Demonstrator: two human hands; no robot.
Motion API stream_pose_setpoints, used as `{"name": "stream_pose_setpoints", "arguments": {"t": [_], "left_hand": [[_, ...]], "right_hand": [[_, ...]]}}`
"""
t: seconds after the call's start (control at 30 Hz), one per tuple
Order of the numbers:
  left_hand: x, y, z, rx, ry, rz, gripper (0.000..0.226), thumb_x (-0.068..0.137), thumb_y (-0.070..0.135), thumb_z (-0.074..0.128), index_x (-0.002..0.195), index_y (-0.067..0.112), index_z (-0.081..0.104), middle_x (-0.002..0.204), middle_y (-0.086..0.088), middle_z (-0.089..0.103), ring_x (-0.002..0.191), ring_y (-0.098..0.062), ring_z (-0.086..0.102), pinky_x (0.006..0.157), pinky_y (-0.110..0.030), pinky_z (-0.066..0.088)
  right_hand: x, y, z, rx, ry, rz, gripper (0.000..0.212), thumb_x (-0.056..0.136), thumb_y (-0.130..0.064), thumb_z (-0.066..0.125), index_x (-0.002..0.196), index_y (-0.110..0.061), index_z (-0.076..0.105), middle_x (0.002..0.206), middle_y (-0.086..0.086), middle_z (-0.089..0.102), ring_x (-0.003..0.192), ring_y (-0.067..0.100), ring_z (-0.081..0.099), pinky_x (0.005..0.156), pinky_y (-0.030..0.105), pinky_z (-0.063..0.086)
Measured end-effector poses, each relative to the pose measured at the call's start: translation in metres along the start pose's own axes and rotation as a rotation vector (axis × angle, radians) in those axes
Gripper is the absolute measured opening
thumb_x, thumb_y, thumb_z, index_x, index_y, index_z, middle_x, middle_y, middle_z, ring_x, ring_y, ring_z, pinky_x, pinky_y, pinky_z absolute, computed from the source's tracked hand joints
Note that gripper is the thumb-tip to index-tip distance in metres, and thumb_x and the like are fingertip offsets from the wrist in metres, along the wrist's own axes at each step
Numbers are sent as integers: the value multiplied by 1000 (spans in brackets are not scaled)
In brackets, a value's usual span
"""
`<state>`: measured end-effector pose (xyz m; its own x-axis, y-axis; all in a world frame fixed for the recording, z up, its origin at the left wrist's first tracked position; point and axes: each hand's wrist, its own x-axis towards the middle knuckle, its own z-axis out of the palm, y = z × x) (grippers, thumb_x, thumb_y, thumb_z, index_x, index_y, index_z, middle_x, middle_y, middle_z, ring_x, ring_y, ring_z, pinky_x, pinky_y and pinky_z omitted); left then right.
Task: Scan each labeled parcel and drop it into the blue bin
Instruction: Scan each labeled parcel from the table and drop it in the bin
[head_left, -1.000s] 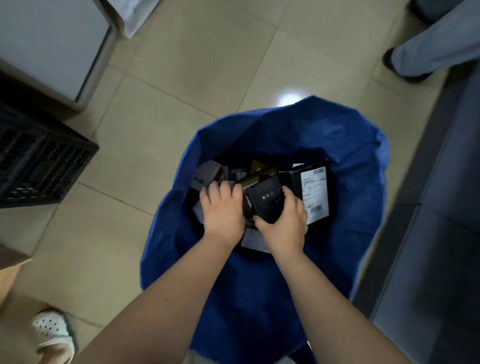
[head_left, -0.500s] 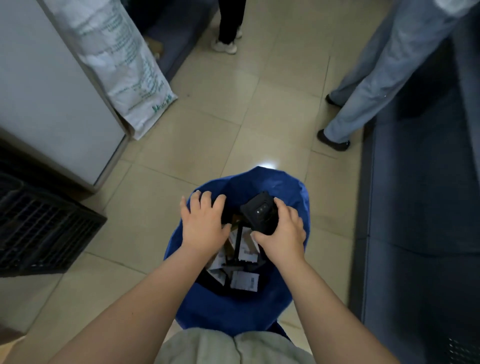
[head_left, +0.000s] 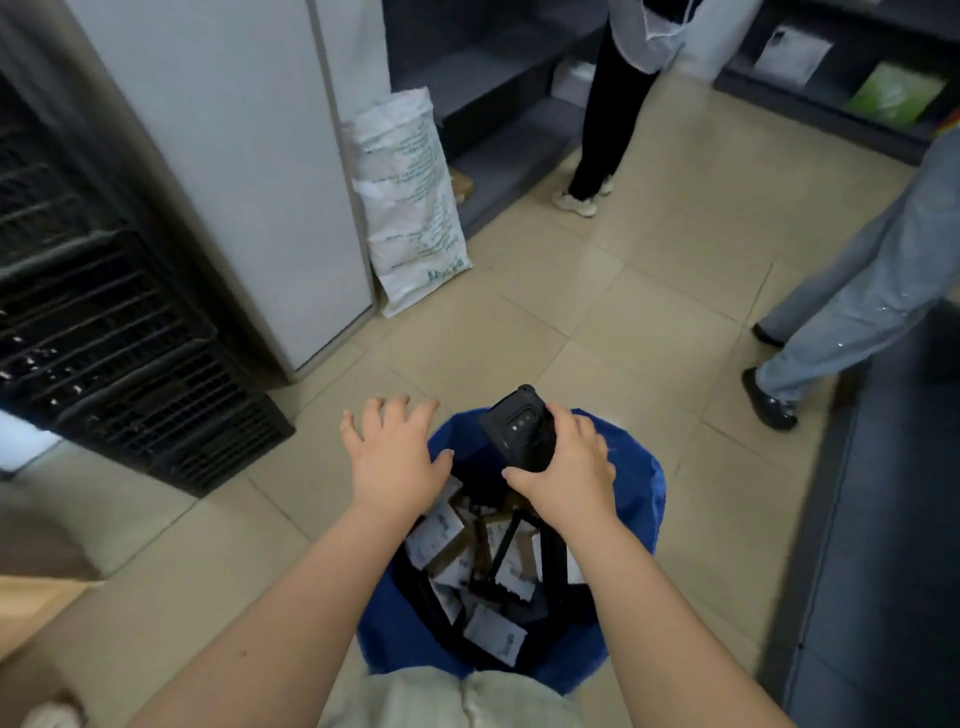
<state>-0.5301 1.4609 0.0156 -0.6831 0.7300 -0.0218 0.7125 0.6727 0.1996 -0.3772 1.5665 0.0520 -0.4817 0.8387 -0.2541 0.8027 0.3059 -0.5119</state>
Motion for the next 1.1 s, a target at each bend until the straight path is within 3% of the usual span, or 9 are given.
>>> {"name": "stream_pose_setpoints", "arguments": {"t": [0.5,0.83,1.1], "left_hand": [[-186,-44,-20,-92,232,-911,63,81,53,67,139,36,48,141,0,49,135,-29,35,113,-54,22],[-387,-63,-46,-90,338,-1520,66,84,54,64,144,37,41,146,0,45,137,-31,33,114,-53,19],[-569,-63,-48,-150,454,-1850,65,84,52,65,143,37,43,144,-1,46,136,-31,32,115,-56,20]], "right_hand": [[-66,-51,28,-184,-389,-686,82,75,-34,76,144,-34,33,135,-2,42,126,26,38,104,45,30],[-221,-93,88,-266,-700,-1163,80,73,-32,74,142,-36,35,131,-4,45,124,24,41,103,43,34],[-393,-96,132,-373,-823,-1441,73,71,-29,73,136,-36,40,129,-4,45,123,25,40,99,41,30]]}}
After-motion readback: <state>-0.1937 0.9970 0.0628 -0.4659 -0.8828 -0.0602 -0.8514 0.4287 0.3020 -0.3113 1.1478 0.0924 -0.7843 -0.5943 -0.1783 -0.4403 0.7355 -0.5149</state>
